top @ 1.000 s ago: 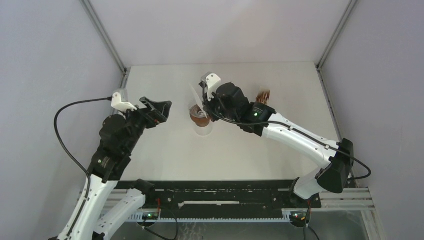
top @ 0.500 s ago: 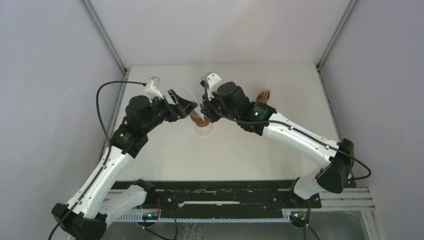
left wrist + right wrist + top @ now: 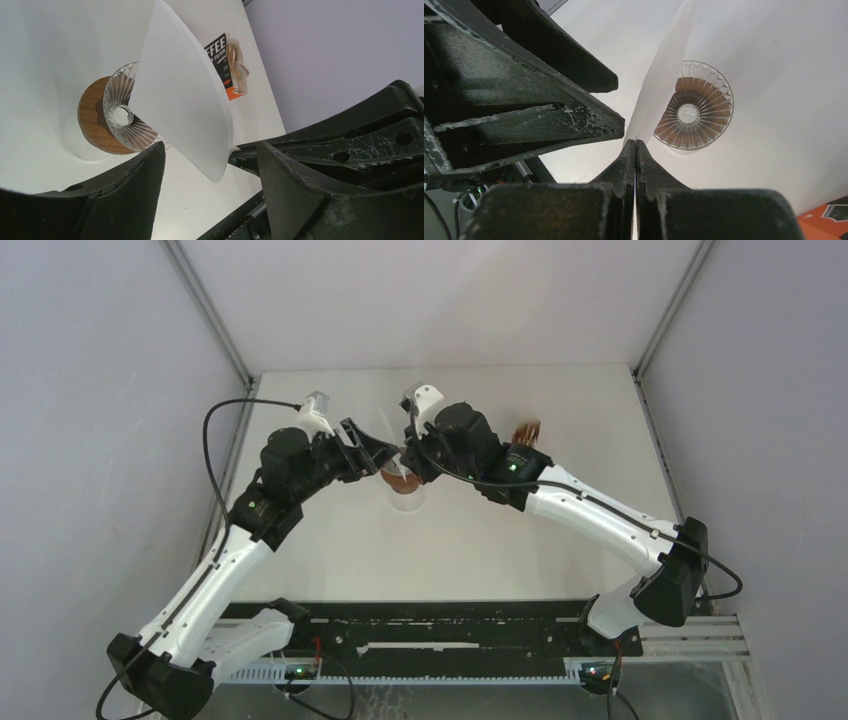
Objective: Place the coffee filter in the dripper
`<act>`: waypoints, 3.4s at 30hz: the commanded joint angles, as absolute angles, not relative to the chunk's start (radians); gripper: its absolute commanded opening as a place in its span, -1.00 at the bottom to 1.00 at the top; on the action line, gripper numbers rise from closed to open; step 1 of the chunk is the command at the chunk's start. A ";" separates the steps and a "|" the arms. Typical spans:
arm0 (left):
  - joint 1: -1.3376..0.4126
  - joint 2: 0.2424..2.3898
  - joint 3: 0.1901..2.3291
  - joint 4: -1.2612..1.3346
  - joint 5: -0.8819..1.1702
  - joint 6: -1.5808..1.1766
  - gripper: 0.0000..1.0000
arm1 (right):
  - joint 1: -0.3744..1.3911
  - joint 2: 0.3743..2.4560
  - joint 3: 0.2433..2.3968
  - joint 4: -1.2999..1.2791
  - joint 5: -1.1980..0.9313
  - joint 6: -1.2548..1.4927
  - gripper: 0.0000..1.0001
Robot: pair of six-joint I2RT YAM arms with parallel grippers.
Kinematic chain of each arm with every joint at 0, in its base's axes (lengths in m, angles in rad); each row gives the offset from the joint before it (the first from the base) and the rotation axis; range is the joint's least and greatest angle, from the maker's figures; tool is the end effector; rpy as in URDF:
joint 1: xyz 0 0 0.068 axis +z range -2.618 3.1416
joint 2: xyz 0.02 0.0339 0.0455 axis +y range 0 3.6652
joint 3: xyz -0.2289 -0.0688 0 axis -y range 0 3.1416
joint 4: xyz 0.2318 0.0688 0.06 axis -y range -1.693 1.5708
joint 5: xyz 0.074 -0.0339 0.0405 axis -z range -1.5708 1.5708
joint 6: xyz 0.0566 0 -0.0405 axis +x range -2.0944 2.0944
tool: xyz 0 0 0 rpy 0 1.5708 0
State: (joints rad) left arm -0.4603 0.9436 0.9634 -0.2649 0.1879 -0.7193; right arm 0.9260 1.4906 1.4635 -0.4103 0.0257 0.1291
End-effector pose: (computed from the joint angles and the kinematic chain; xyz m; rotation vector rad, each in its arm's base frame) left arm 0.2121 -0.1170 0.3320 -0.1082 1.9270 -0.9865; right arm 0.2135 0.2815 0.3400 -0.7868 1.9125 0.6395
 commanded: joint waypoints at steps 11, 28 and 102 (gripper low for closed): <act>-0.478 0.961 0.996 -0.249 0.131 -0.706 0.13 | 0.950 1.465 1.471 -0.380 0.083 0.114 -1.00; -0.477 0.972 1.023 -0.288 0.089 -0.684 -0.11 | 0.979 1.472 1.481 -0.393 0.119 0.086 -1.00; -0.535 1.202 1.362 -0.689 -0.035 -0.487 -1.00 | 0.939 1.550 1.584 -0.557 0.283 0.140 -1.00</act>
State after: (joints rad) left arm -0.5304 1.1980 1.2964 -0.6807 -0.0723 -0.5133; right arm 0.9394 1.6039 1.5787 -0.5594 0.3023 0.1337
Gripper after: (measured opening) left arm 0.005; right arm 0.006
